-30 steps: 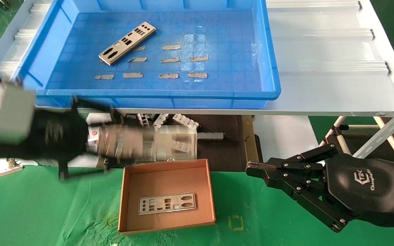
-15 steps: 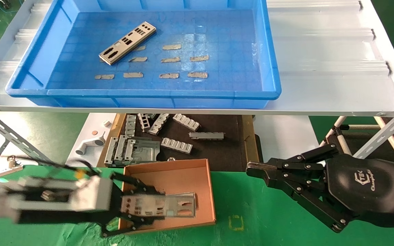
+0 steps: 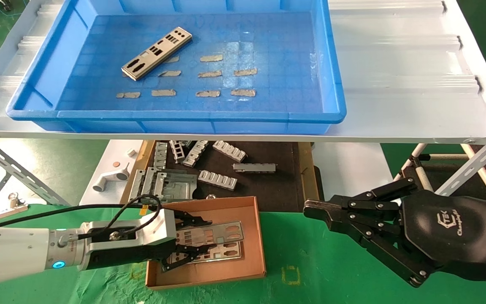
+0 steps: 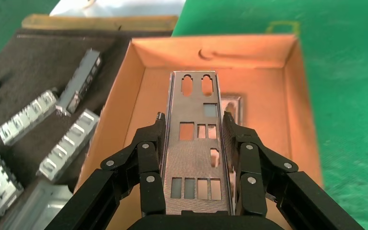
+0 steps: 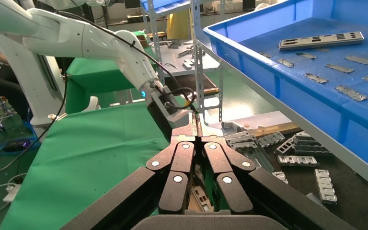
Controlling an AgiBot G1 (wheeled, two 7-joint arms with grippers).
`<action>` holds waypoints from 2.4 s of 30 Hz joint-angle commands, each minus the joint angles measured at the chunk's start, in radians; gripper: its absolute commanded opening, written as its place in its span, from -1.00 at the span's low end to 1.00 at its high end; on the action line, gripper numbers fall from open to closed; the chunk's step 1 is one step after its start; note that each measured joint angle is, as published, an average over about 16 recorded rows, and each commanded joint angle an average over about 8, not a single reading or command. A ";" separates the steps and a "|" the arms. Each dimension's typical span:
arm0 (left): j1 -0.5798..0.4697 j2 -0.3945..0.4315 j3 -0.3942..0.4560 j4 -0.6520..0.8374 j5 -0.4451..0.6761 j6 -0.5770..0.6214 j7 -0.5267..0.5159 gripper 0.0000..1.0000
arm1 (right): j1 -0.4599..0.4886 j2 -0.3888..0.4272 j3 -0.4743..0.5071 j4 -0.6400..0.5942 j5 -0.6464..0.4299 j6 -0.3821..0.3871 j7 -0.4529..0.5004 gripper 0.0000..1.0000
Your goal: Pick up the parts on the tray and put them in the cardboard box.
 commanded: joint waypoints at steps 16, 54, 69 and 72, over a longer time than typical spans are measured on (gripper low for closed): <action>-0.030 0.035 0.005 0.105 -0.001 0.058 0.046 1.00 | 0.000 0.000 0.000 0.000 0.000 0.000 0.000 -1.00; 0.060 -0.089 -0.293 -0.100 -0.203 0.307 -0.205 1.00 | 0.000 0.000 0.000 0.000 0.000 0.000 0.000 1.00; 0.110 -0.136 -0.430 -0.205 -0.270 0.388 -0.317 1.00 | 0.000 0.000 0.000 0.000 0.000 0.000 0.000 1.00; 0.120 -0.145 -0.457 -0.227 -0.283 0.405 -0.339 1.00 | 0.000 0.000 0.000 0.000 0.000 0.000 0.000 1.00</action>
